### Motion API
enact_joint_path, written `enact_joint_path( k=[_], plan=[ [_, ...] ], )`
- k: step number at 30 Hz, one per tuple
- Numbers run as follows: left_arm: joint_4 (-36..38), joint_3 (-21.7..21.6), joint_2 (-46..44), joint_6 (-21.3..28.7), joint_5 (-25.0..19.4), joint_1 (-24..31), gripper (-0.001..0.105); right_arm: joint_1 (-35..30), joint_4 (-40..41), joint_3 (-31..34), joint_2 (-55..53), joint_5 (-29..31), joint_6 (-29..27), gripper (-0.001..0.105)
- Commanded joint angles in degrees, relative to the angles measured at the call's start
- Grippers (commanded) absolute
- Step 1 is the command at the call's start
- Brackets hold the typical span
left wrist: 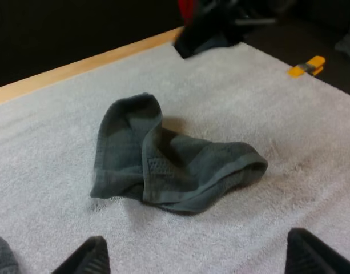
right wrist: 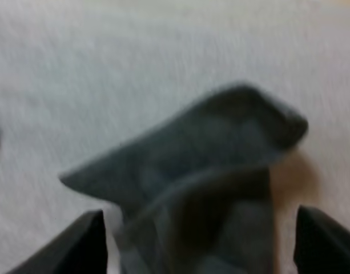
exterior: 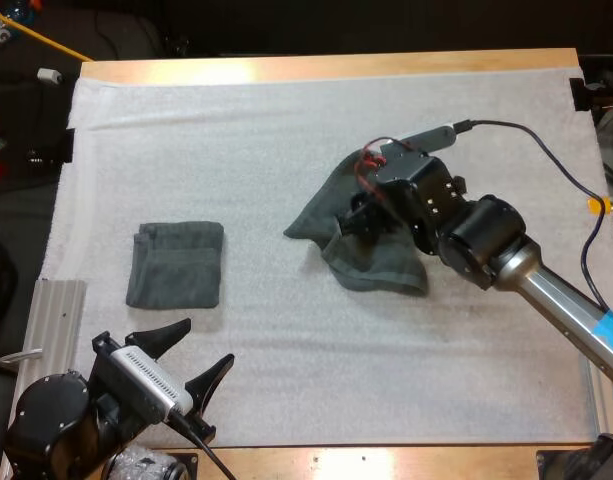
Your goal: Pick towel from pile, fold and stack
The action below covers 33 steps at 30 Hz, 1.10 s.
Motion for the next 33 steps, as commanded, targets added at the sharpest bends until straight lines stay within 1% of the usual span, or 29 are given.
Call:
enact_joint_path(
  k=[1, 7, 11, 15, 19, 25, 29, 33],
  plan=[
    [0.11, -0.30, -0.04, -0.29, 0.35, -0.23, 0.061, -0.15, 3.00, -0.09, -0.72, 0.30, -0.29, 0.064],
    [0.94, -0.30, -0.04, -0.29, 0.35, -0.23, 0.061, -0.15, 11.37, -0.09, -0.71, 0.30, -0.63, 0.064],
    [3.67, -0.30, -0.04, -0.29, 0.35, -0.23, 0.061, -0.15, 12.56, 0.61, -0.71, 0.30, -0.57, 0.064],
    [6.84, -0.30, -0.04, -0.29, 0.35, -0.23, 0.061, -0.15, 10.99, 4.21, -0.71, 0.30, -0.57, 0.064],
    [9.54, -0.30, -0.04, -0.29, 0.35, -0.23, 0.061, -0.15, 7.50, 9.71, -0.71, 0.30, -0.57, 0.064],
    [12.56, -0.30, -0.04, -0.29, 0.35, -0.23, 0.061, -0.15, 3.13, 15.25, 1.24, 0.30, -0.57, 0.064],
    [13.62, -0.30, -0.04, -0.29, 0.35, -0.23, 0.061, -0.15, 1.84, 16.22, 4.68, 0.47, -0.57, 0.064],
    [15.08, -0.30, -0.04, -0.29, 0.35, -0.23, 0.061, -0.54, -0.17, 16.21, 8.61, 2.12, -0.28, 0.064]
  ],
)
